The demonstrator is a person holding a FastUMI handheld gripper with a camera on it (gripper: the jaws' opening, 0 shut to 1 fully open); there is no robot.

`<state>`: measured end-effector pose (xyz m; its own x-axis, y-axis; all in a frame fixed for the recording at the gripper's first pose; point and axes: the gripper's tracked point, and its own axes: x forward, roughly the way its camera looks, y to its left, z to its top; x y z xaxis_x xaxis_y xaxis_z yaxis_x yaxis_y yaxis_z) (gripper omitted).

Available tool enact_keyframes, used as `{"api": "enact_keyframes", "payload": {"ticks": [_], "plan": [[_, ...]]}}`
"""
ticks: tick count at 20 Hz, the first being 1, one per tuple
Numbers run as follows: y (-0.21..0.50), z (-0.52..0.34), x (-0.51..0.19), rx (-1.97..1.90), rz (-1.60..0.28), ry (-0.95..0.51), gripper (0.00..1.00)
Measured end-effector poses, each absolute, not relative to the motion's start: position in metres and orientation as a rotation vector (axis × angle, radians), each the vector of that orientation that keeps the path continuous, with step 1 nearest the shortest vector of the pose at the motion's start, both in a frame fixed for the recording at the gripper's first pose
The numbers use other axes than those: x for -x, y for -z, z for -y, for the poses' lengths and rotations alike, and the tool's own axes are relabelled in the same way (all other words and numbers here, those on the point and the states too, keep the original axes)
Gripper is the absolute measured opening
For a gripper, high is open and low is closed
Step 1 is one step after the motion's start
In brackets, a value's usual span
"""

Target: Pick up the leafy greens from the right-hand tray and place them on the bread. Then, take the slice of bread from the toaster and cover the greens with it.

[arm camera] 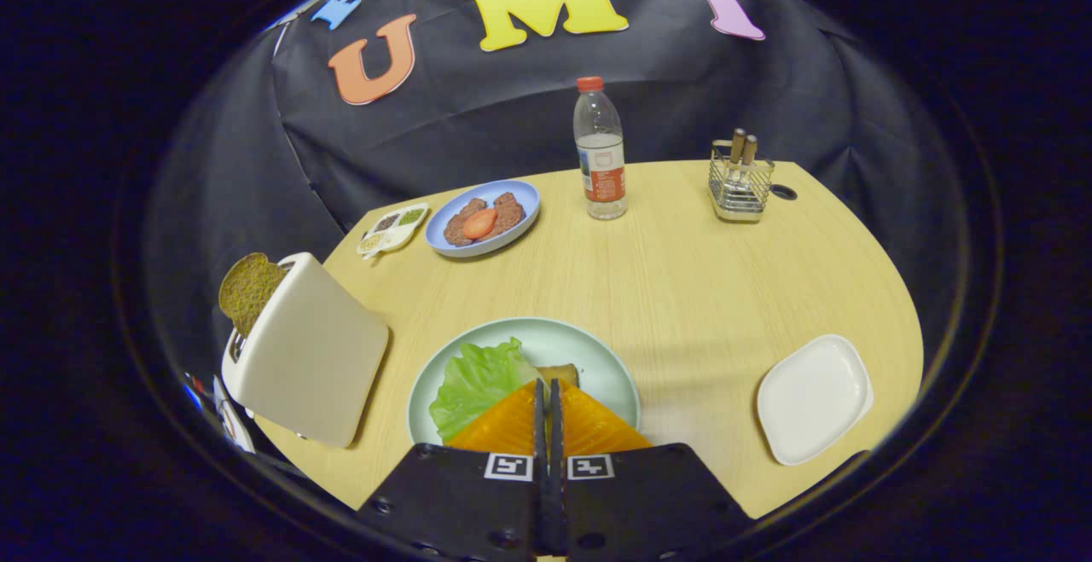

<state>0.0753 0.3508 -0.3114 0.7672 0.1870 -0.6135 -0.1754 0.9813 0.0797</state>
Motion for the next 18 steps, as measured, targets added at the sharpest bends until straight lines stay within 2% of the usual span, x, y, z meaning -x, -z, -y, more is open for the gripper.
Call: {"api": "enact_keyframes", "payload": {"ticks": [3, 4, 9, 12, 13, 18], "plan": [[0.317, -0.350, -0.073, -0.004, -0.690, -0.197, 0.01], [0.314, -0.346, -0.073, 0.001, -0.683, -0.190, 0.07], [0.301, -0.334, -0.077, 0.051, -0.635, -0.145, 0.73], [0.265, -0.332, -0.069, 0.088, -0.538, -0.126, 0.93], [0.250, -0.335, -0.068, 0.104, -0.491, -0.124, 0.96], [0.176, -0.370, -0.037, 0.135, -0.319, -0.120, 0.96]]}}
